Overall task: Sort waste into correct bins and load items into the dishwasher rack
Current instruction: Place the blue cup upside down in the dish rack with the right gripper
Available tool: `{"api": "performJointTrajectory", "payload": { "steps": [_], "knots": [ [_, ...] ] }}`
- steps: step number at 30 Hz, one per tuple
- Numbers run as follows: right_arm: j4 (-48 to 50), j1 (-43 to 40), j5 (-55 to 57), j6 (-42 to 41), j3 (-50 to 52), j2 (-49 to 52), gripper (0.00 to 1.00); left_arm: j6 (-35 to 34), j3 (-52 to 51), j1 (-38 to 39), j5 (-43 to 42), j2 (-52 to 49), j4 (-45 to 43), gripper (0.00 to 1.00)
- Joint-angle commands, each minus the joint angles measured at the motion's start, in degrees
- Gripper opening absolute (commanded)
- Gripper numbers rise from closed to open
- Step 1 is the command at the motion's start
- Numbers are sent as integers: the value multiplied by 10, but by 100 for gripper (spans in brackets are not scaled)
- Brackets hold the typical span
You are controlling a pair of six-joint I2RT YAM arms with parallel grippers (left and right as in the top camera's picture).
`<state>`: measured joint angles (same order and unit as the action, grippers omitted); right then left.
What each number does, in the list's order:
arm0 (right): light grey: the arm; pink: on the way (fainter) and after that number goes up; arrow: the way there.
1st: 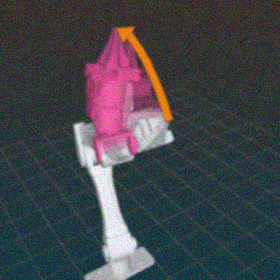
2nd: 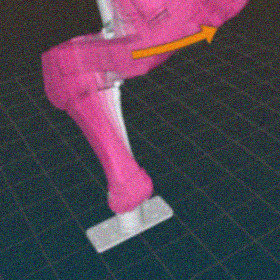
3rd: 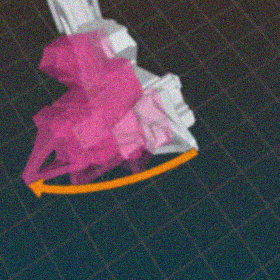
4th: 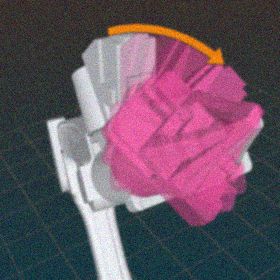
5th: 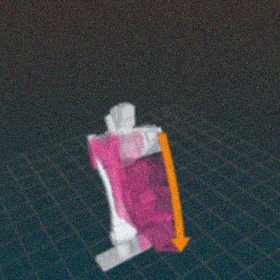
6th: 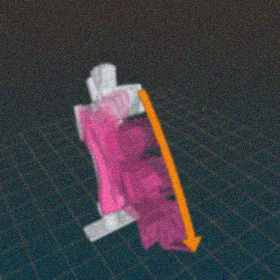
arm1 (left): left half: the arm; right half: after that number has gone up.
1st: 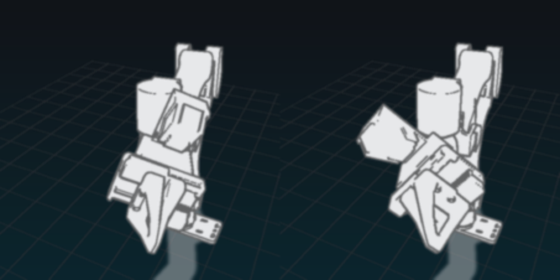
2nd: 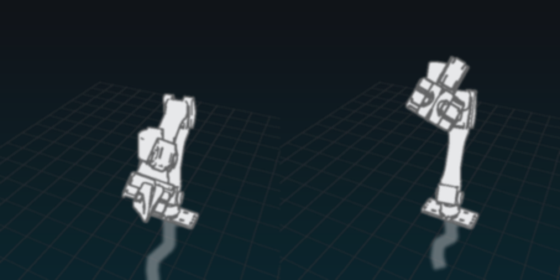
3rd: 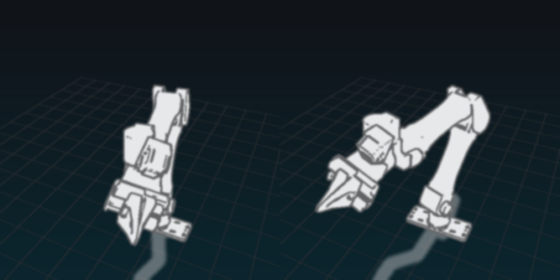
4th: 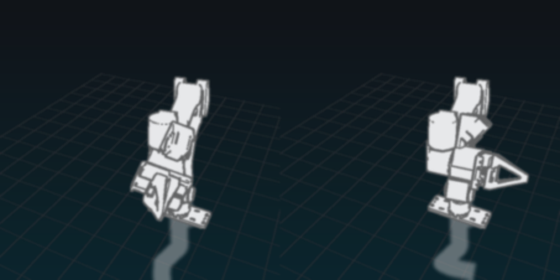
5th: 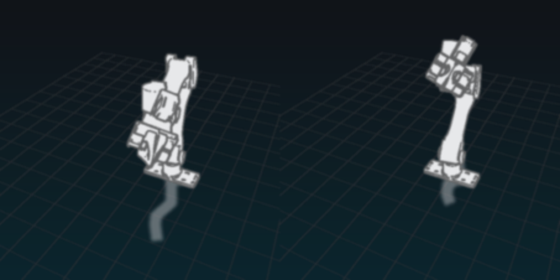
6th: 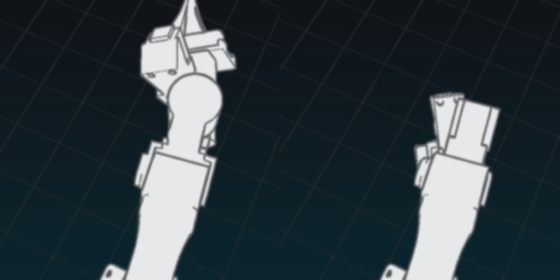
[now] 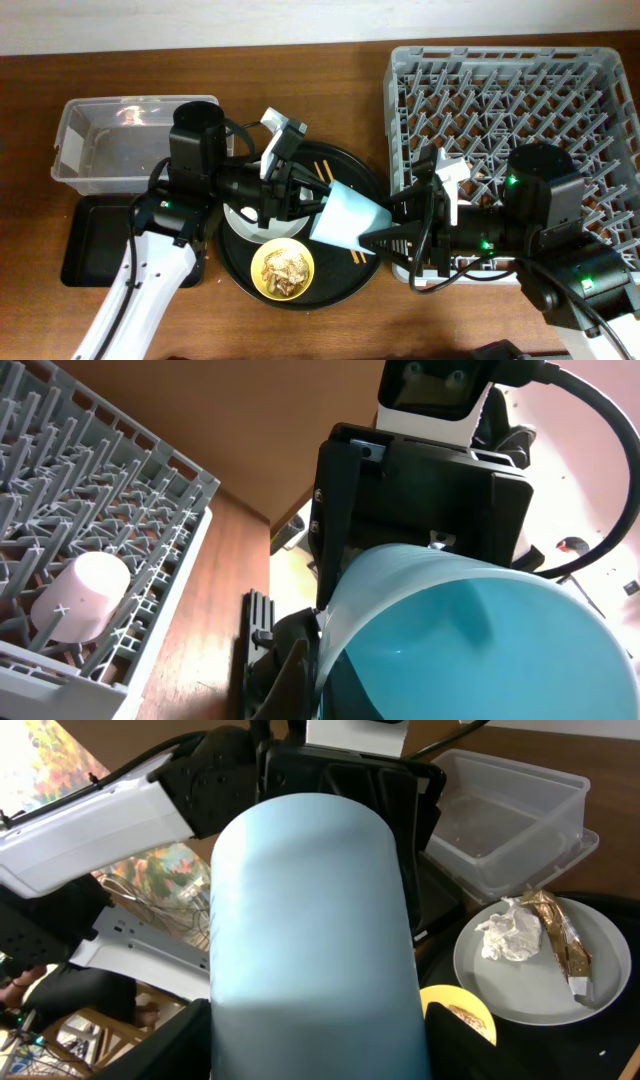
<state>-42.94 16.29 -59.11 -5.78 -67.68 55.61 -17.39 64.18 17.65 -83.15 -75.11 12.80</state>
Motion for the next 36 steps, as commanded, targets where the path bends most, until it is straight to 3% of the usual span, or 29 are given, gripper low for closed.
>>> {"api": "performJointTrajectory", "payload": {
  "steps": [1,3,5,7,10,11,12,13,18,23,28,35,36],
  "knots": [
    [-11,-3,28,-4,2,7,59,-2,6,5,1,6,-4,7],
    [-11,-13,28,-5,2,3,58,-2,6,5,0,6,-3,40],
    [-14,-38,28,-7,2,-6,53,-2,6,5,0,6,-3,41],
    [-21,-65,28,-7,2,-17,53,-2,6,5,1,6,-3,59],
    [-50,-122,28,-7,2,-39,53,-1,6,5,1,6,-3,66],
    [-71,-150,34,-7,2,-46,52,-2,6,3,4,6,-3,74],
    [-101,-179,58,-7,2,-52,52,-2,6,-1,5,6,-3,93],
    [-129,-205,87,-7,2,-55,51,-2,6,-4,5,6,-3,99],
    [-253,-326,301,-19,2,-55,51,-1,6,-8,5,6,-3,99],
    [-267,-399,522,-79,2,-28,52,-1,6,-8,5,6,-1,99],
    [-243,-401,564,-98,2,59,52,-1,6,-8,5,6,1,99],
    [-215,-399,521,-99,2,212,52,-1,5,-8,7,6,3,99],
    [-212,-399,519,-99,2,219,57,-1,5,-8,10,6,5,99]
  ]
}}
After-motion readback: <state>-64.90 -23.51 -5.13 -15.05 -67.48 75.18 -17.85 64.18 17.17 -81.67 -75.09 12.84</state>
